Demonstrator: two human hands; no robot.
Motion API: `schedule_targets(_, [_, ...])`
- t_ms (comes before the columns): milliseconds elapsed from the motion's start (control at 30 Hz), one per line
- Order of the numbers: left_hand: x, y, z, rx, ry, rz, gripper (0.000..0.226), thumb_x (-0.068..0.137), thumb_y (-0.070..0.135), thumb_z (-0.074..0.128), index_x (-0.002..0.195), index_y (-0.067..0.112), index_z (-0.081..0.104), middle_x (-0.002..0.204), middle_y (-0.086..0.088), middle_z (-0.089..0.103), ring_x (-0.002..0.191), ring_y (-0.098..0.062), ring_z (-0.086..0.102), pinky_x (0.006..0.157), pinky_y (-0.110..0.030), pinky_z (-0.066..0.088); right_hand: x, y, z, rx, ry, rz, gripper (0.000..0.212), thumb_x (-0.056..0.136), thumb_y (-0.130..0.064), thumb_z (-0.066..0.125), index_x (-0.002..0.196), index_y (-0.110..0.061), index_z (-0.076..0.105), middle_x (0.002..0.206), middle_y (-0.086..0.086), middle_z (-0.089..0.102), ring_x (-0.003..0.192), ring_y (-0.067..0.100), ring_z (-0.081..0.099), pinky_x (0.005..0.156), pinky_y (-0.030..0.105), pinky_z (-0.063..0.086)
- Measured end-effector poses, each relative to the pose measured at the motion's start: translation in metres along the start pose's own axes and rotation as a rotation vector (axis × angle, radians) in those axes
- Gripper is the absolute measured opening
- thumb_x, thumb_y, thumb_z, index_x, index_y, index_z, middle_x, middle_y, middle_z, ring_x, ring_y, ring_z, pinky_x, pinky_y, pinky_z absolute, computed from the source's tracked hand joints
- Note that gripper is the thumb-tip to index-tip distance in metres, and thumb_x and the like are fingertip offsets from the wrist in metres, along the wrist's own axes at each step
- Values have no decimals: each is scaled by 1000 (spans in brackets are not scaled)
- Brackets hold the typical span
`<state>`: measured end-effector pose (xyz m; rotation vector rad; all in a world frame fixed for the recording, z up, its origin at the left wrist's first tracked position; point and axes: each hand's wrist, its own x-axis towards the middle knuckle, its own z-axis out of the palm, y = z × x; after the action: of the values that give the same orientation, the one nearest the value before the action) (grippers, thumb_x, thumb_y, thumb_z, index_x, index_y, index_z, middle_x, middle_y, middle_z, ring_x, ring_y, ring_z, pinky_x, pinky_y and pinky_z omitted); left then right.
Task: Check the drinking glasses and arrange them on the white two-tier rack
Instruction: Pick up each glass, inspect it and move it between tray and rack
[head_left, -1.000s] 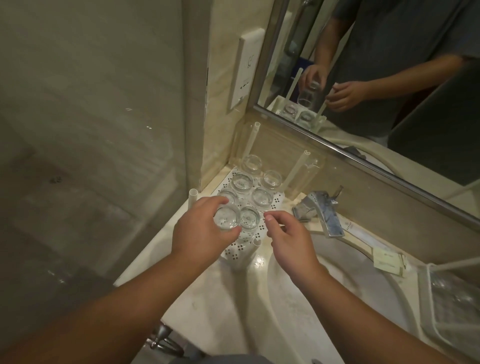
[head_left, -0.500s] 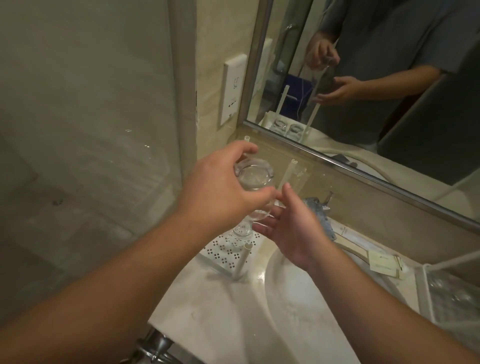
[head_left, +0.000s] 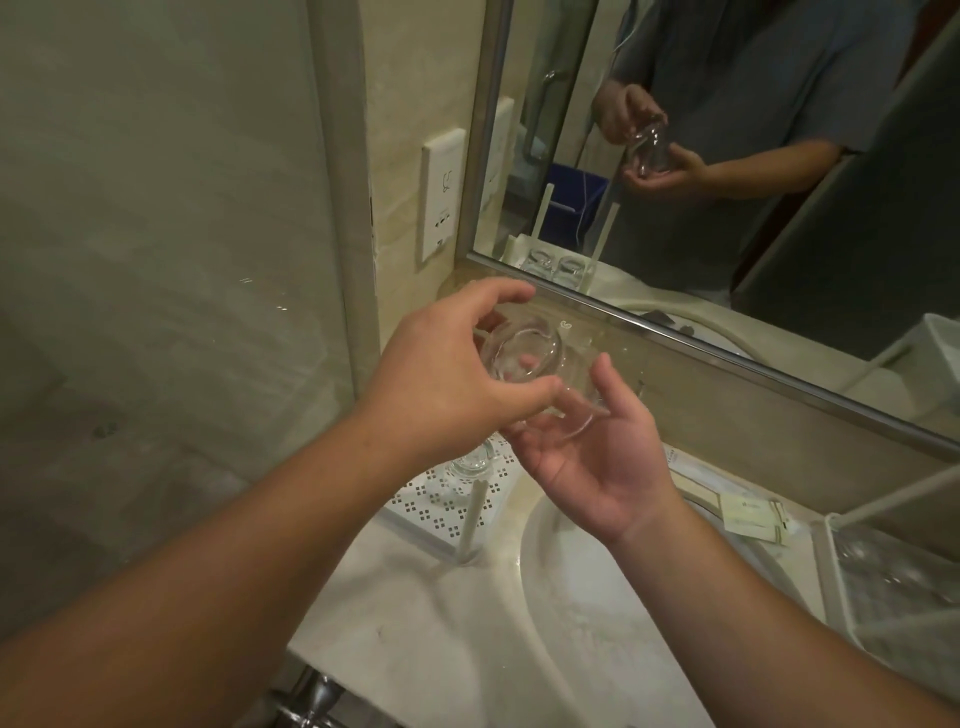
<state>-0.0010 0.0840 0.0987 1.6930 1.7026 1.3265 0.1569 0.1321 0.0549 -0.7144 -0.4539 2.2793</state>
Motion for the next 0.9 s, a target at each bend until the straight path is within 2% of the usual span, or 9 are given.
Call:
schedule_targets(67, [-2, -2, -1, -18, -28, -19, 66, 63, 49, 86, 124, 43, 61, 99, 24, 64, 84, 13, 64, 65, -9, 52, -3, -3, -2, -36, 18, -37, 64, 79, -55, 67, 119, -5, 61, 138, 28, 50, 110, 41, 52, 89, 36, 48])
schedule_targets(133, [-5, -3, -1, -48, -41, -45, 65, 64, 45, 87, 124, 40, 63, 99, 22, 65, 80, 9, 66, 66, -14, 56, -8, -5, -2, -68, 12, -81, 52, 77, -53, 69, 104, -10, 66, 118, 24, 58, 102, 37, 55, 90, 37, 48])
schedule_targets(233, [-7, -6, -1, -85, -62, -97, 67, 62, 46, 87, 124, 38, 63, 100, 19, 66, 80, 6, 67, 69, -21, 60, -16, -11, -2, -120, 2, -137, 52, 79, -51, 68, 110, -10, 68, 109, 18, 61, 93, 30, 58, 92, 36, 44])
schedule_targets(333, [-10, -12, 0, -161, -124, -128, 74, 68, 34, 89, 135, 36, 56, 111, 18, 65, 91, 1, 68, 78, -27, 61, -24, -18, 3, -207, -16, -205, 57, 78, -47, 69, 121, -10, 64, 112, 14, 60, 93, 25, 53, 82, 31, 44])
schedule_targets(433, [-14, -17, 3, -230, -194, -141, 88, 65, 32, 90, 143, 31, 50, 125, 9, 62, 104, -10, 68, 85, -31, 60, -31, -26, 9, -350, -44, -278, 69, 67, -40, 75, 126, -8, 58, 100, 7, 61, 81, 17, 54, 74, 27, 46])
schedule_targets(533, [-19, -21, 11, -279, -227, -146, 84, 57, 41, 83, 136, 32, 55, 124, 5, 62, 106, -15, 68, 93, -40, 57, -38, -31, 17, -525, -49, -358, 81, 64, -22, 85, 135, -4, 52, 105, 7, 64, 88, 19, 56, 78, 30, 44])
schedule_targets(633, [-24, -28, 20, -433, -235, -214, 80, 56, 36, 84, 131, 29, 58, 120, 4, 68, 105, -17, 70, 96, -47, 55, -42, -28, 21, -758, 19, -450, 76, 62, -10, 88, 131, -11, 56, 111, 6, 63, 91, 12, 62, 75, 23, 51])
schedule_targets(800, [-32, -35, 39, -498, -236, -258, 68, 62, 21, 87, 123, 32, 59, 119, 6, 69, 103, -15, 71, 97, -45, 55, -45, -22, 18, -991, 128, -551, 76, 52, -28, 90, 123, -26, 62, 113, 0, 63, 100, 21, 60, 96, 48, 52])
schedule_targets(900, [-35, -35, 49, -465, -226, -247, 71, 61, 21, 87, 125, 32, 58, 116, 7, 69, 105, -10, 69, 97, -41, 55, -48, -20, 12, -1074, 140, -557, 78, 54, -27, 90, 126, -30, 59, 117, -4, 64, 111, 13, 61, 96, 47, 52])
